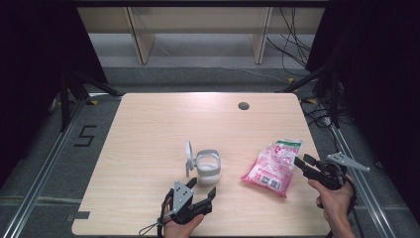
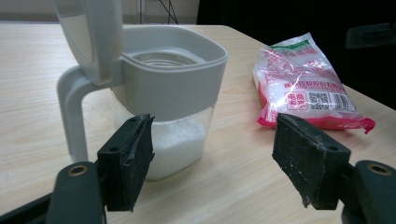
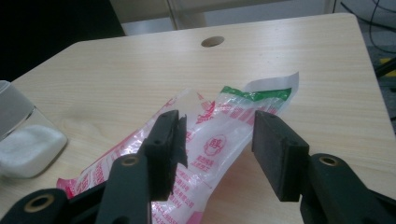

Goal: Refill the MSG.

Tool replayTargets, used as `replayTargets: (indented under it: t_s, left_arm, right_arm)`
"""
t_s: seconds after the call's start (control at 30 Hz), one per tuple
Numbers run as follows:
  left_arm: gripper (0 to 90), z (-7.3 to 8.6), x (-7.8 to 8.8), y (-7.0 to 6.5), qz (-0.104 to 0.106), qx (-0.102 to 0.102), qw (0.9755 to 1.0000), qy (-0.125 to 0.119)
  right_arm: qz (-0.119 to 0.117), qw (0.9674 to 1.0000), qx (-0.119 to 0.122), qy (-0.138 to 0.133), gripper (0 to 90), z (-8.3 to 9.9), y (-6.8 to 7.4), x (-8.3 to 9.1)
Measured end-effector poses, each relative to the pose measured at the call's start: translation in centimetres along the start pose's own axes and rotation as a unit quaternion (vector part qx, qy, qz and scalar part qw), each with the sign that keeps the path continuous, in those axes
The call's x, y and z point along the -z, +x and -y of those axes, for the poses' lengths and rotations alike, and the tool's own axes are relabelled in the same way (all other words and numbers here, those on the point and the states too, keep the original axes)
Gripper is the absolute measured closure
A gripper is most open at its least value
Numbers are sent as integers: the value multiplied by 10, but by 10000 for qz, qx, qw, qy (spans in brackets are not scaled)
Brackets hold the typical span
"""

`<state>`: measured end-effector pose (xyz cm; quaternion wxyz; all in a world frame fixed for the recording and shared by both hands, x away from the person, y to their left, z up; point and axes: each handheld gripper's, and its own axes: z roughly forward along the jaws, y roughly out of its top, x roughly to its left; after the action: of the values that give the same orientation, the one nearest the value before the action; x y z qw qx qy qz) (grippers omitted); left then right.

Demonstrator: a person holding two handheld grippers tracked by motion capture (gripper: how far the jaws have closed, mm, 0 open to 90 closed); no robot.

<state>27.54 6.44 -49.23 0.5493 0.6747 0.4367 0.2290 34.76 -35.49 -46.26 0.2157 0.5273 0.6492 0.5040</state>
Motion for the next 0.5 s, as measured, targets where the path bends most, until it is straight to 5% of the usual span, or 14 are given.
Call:
replayTargets:
  t_s: [0.1, 0.23, 0.4, 0.43, 0.5]
  left_arm:
    - [296, -1, 3, 2, -57, -48, 10000, 36]
    - [329, -3, 6, 6, -80, -34, 10000, 18]
    - [367, -6, 12, 10, -83, -98, 9999, 53]
    - [371, -7, 13, 10, -91, -115, 9999, 44]
    - [397, -7, 15, 11, -88, -127, 9999, 47]
  right_arm:
    - [9, 10000, 8, 55, 500, 1, 3, 5]
    - [-12, 9995, 319, 31, 485, 3, 7, 8]
    - [-119, 9997, 200, 54, 480, 6, 18, 12]
    - [-128, 9989, 448, 73, 480, 6, 16, 13]
    - [-174, 9994, 239, 152, 480, 8, 24, 16]
